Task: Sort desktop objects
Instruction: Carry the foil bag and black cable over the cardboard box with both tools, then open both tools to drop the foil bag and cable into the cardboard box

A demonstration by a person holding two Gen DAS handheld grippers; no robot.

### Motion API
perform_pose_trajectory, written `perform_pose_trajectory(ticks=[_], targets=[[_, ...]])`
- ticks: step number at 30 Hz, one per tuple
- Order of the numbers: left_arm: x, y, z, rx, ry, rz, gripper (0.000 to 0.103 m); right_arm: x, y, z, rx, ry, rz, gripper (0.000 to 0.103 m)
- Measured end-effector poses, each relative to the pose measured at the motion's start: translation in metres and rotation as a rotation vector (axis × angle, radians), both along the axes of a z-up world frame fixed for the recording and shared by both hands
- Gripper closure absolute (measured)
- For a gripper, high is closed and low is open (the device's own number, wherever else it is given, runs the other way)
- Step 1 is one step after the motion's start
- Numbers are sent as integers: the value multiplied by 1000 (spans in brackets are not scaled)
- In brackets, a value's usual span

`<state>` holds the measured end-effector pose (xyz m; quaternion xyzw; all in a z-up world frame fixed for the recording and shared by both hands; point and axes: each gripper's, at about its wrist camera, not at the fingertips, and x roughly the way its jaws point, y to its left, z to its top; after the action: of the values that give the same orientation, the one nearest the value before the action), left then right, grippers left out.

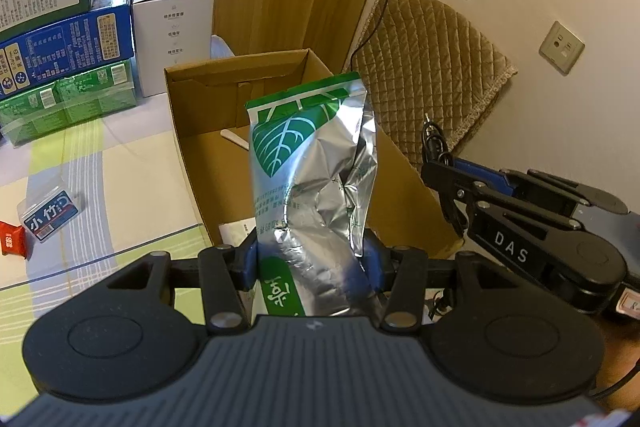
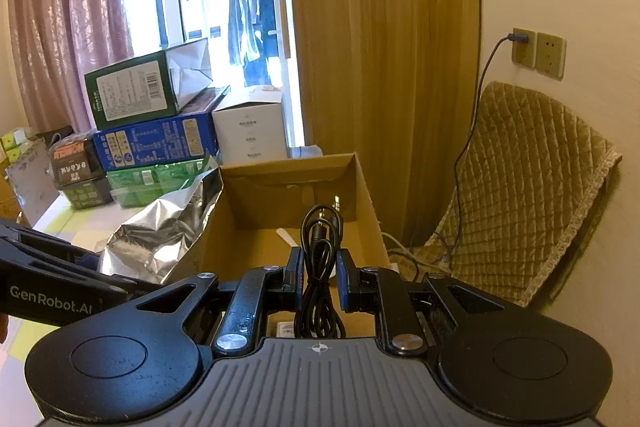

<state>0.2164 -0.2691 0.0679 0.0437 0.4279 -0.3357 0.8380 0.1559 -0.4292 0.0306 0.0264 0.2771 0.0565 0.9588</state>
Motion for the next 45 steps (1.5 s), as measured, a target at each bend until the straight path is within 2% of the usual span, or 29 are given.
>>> perform_pose_trajectory(ticks=[19,25,31,40,42,43,45], targets=[[54,-19,-14,-39,40,74,58,41,-14,-14,27,37,-23,90],[59,-24,-24,-41,9,89,56,50,-14,-21,28,51,-28,90],[56,-11,-17,-46,-43,114,56,52,-13,-27,26,62,-27,90],[45,29,-15,-68,-41,167,54,59,0,-30,42,61,21,90],[43,37,-17,-65,-37,177,52,62,3,-29,40,51,40,80],[41,41,-18,-65,-35,181,51,62,4,-27,37,43,34,63],[37,48,-19,-70,-30,189,48,59,3,-23,53,26,27,50]])
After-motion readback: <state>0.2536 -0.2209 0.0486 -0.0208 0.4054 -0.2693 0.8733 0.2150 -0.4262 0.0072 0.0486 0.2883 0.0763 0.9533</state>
